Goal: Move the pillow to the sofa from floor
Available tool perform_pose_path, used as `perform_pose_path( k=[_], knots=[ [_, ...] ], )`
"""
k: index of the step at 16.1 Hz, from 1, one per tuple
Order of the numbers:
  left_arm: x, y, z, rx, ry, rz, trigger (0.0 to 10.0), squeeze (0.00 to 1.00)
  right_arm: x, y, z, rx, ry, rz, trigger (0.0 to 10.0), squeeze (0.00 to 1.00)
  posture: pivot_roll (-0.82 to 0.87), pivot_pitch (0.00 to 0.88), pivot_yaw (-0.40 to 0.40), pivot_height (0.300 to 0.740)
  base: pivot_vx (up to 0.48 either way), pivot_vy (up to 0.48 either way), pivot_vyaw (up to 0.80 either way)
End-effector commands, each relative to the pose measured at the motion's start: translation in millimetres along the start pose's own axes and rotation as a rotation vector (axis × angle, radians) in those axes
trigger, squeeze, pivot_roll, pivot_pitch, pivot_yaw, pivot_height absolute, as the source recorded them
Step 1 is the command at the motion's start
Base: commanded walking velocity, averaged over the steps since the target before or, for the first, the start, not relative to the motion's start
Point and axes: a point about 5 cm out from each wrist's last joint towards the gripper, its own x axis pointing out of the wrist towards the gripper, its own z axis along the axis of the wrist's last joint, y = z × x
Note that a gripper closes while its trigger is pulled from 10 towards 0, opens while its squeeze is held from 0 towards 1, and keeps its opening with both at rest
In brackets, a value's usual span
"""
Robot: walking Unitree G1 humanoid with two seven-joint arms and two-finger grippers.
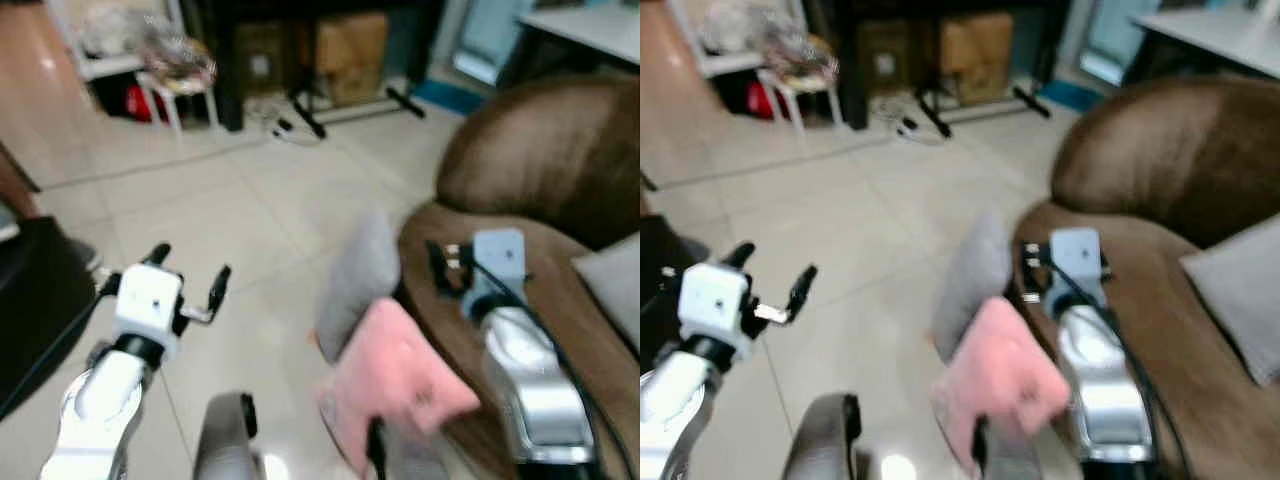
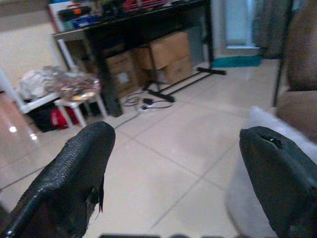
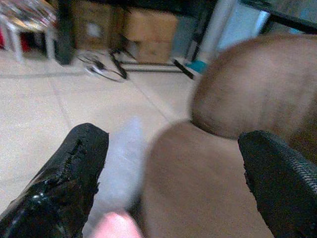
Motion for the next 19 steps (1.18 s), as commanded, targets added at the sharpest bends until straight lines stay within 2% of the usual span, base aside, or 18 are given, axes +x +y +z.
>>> perform_pose_path(
  k=[1,4,5,6,8,11,13,16,19],
  knots=[
    [0.5,-0.4,-1.3,0.000,0.013,-0.001,10.0,0.00,-0.3,1.9,2.8,-0.009,-0.007,0.006,10.0,1.00,-0.01,0.000,-0.046,0.565,0.000,0.000,0.00],
    [0.3,-4.2,-2.0,0.004,0.020,-0.013,10.0,0.00,-1.4,-1.6,-1.4,-0.021,0.029,0.011,10.0,1.00,-0.02,0.000,-0.044,0.565,0.000,0.000,0.00],
    [0.3,-5.0,-2.4,0.004,0.022,-0.016,10.0,0.00,-1.1,-2.5,-3.8,-0.006,0.043,0.012,10.0,0.17,-0.02,0.000,-0.043,0.565,0.000,0.000,0.00],
    [0.3,-5.4,-2.5,0.005,0.023,-0.019,10.0,0.00,-0.9,-2.8,-4.7,0.002,0.049,0.014,10.0,0.00,-0.02,0.000,-0.043,0.565,0.000,0.000,0.00],
    [0.1,-7.5,-3.9,0.014,0.032,-0.037,10.0,0.00,1.7,-5.4,-7.6,0.010,0.061,0.030,10.0,0.00,-0.02,0.000,-0.040,0.540,0.000,0.000,0.00],
    [1.3,-9.9,-5.6,0.026,0.042,-0.061,10.0,0.00,10.6,-0.8,-11.7,-0.045,0.091,0.183,10.0,0.00,-0.03,0.000,-0.034,0.510,0.000,0.000,0.00],
    [0.3,-11.5,-4.4,0.025,0.040,-0.074,10.0,0.00,16.9,-2.5,-15.0,-0.082,0.106,0.234,10.0,0.00,-0.02,0.000,-0.039,0.490,0.000,0.000,0.00],
    [-5.0,-11.0,-3.8,0.020,0.043,-0.076,10.0,0.00,25.0,-8.5,-25.1,-0.114,0.146,0.254,10.0,0.00,-0.02,0.000,-0.055,0.455,0.000,0.000,0.00],
    [-10.7,-16.1,-1.1,-0.004,0.046,-0.088,10.0,0.00,27.8,-5.7,-35.0,-0.175,0.194,0.301,10.0,0.00,-0.03,0.021,-0.064,0.435,0.000,0.000,0.00]
  ],
)
